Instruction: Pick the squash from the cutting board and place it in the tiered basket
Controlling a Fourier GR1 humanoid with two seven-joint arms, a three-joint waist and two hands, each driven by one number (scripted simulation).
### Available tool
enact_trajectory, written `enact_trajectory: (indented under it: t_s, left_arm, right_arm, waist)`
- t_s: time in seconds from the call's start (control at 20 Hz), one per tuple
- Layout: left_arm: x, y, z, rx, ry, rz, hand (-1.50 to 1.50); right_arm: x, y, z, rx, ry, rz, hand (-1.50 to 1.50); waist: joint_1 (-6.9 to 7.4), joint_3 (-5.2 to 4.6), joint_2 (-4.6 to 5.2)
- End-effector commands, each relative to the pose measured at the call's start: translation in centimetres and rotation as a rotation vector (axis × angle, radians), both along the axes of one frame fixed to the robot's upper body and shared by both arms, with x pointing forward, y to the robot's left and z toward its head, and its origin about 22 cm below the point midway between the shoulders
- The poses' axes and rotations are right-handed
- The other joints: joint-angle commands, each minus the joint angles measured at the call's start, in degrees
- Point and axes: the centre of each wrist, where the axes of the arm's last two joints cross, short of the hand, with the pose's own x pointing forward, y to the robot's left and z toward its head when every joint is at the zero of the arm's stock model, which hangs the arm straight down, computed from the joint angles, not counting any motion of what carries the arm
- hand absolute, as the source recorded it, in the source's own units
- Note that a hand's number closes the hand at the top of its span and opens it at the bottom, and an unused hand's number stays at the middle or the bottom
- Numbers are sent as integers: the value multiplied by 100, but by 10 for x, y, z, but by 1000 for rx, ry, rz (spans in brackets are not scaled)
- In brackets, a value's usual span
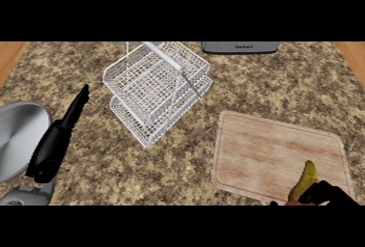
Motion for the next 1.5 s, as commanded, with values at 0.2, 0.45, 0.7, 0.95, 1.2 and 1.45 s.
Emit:
enact_trajectory:
  t_s: [0.2, 0.45, 0.7, 0.95, 1.2, 1.45]
  left_arm:
    - [-1, -2, 1, 4, -21, -15, 0]
    - [3, -1, 4, 7, -10, -39, 0]
    - [10, -15, 12, 4, -11, -39, 0]
    - [8, -22, 13, -6, -1, -47, 0]
    - [15, -23, 23, 9, -12, -71, 0]
    - [7, -24, -1, 10, 5, -88, 0]
  right_arm:
    - [-36, 20, 69, 105, -213, 59, 150]
    - [-23, 33, 90, 25, -285, 149, 150]
    - [5, 50, 106, 28, -373, 210, 150]
    - [38, 66, 119, 68, -384, 205, 150]
    - [85, 77, 143, 114, -372, 198, 150]
    - [126, 92, 175, 192, -368, 190, 150]
  waist:
    - [94, -9, 11]
    - [155, -13, 31]
    - [205, -17, 43]
    - [275, -19, 30]
    - [342, -14, 40]
    - [444, -21, 55]
